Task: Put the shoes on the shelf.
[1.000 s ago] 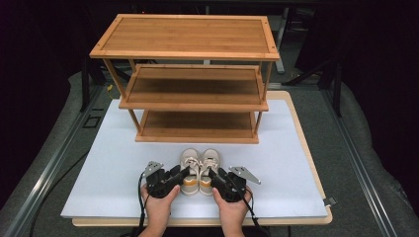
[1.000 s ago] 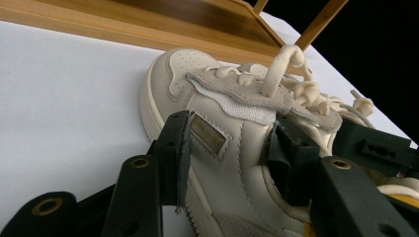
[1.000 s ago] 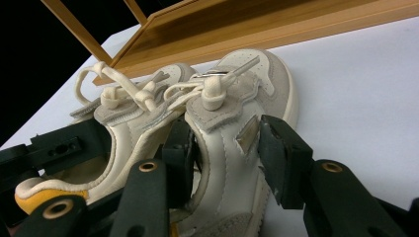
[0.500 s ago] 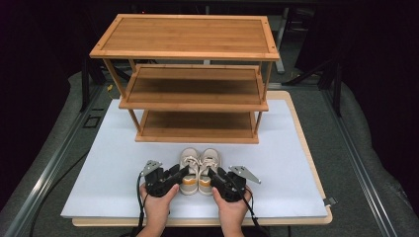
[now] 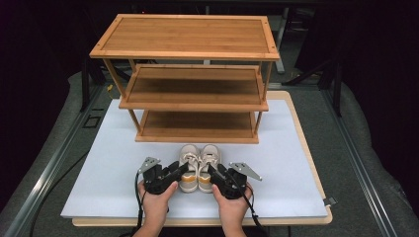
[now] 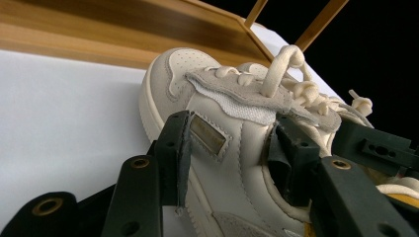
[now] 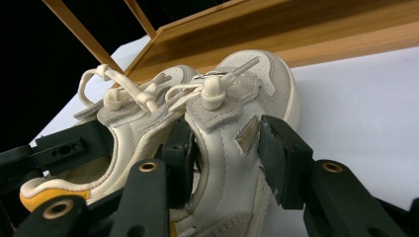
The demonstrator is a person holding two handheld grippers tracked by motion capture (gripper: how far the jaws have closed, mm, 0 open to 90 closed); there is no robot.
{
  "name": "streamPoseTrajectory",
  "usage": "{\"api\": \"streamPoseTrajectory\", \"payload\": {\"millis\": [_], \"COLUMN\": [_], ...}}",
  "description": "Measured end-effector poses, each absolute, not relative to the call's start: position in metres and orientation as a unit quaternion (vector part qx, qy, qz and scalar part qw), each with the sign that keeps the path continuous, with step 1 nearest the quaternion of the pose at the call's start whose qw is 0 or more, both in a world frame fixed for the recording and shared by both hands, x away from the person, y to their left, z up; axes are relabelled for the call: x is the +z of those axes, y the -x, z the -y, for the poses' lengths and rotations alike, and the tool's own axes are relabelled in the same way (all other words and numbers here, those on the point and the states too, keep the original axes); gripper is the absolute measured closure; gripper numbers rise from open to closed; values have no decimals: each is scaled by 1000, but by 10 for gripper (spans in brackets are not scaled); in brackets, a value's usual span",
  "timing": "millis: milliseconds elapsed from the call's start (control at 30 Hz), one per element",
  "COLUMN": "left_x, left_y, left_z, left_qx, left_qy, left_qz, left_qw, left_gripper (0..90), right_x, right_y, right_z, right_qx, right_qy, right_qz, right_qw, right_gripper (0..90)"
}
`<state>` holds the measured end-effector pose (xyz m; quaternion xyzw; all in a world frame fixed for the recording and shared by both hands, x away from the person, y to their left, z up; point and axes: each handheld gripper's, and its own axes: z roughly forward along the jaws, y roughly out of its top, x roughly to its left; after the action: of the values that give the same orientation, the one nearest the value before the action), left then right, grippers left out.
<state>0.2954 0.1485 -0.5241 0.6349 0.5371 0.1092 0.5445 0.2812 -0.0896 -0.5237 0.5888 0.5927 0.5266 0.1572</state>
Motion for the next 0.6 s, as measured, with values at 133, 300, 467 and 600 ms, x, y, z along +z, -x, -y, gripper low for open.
{"api": "streamPoseTrajectory", "payload": {"millis": [133,300,467,600], "left_x": [-517,-509,-501,-494], "left_y": [-295,-294,-294,-294], "left_z": [-150,-151,-151,-151], "left_qx": [111,112,112,114], "left_qy": [-637,-636,-637,-637], "left_qz": [-535,-532,-528,-525], "left_qw": [544,548,550,553], "left_gripper": [548,548,548,549], "right_x": [-518,-510,-502,-494], "right_y": [-282,-281,-279,-279], "right_z": [89,88,89,90], "right_qx": [530,533,525,536], "right_qy": [-586,-582,-584,-577], "right_qz": [-593,-594,-598,-595], "right_qw": [155,158,157,164], "right_gripper": [583,583,583,583]}}
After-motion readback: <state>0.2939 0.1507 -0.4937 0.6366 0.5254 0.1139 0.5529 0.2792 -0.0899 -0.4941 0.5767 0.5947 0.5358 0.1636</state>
